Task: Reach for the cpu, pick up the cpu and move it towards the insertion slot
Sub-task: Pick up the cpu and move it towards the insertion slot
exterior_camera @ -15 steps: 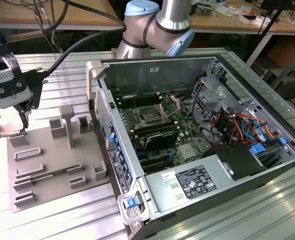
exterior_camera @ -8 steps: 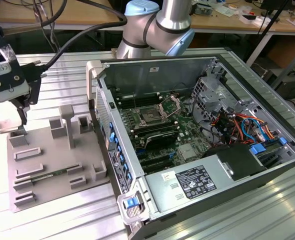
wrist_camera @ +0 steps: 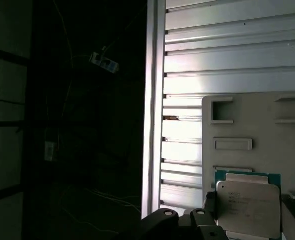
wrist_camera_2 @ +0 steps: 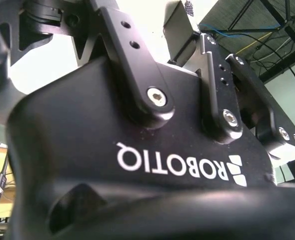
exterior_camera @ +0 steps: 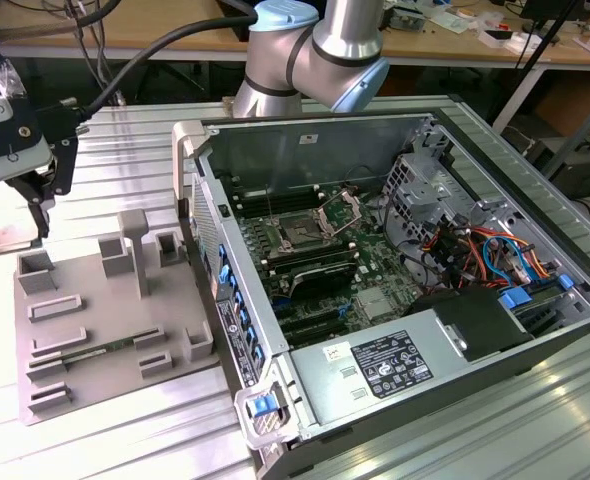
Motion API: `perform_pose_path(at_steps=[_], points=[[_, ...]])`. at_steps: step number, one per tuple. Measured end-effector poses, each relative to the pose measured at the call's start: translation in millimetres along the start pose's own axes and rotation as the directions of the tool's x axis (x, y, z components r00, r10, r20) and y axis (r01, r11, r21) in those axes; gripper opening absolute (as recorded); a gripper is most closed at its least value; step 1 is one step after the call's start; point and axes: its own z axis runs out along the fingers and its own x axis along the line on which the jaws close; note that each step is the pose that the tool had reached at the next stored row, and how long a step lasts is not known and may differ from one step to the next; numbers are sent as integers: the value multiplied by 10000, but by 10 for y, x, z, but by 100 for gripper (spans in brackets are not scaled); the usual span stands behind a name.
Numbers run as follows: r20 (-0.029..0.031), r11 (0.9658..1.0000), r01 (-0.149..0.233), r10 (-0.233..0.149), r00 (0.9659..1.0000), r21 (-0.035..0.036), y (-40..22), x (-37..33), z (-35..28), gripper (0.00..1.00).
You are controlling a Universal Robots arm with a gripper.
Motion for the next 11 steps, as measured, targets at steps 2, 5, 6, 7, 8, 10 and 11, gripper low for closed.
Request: perform_pose_path(at_steps=[2,5,6,7,8,10,11], points=[[0,10000,1,-1,10000,0,0,0,-39,54],[1,10000,0,0,10000,0,-1,0,-82,54],[0,10000,1,-1,10000,0,-1,0,-105,54],[1,10000,0,0,10000,-1,-1,1,-116,54],[1,10000,0,0,10000,-1,-1,0,-127,54],[0,10000,0,0,10000,0,-1,1,-148,54],[1,10000,0,0,10000,-1,-1,1,-166,54]])
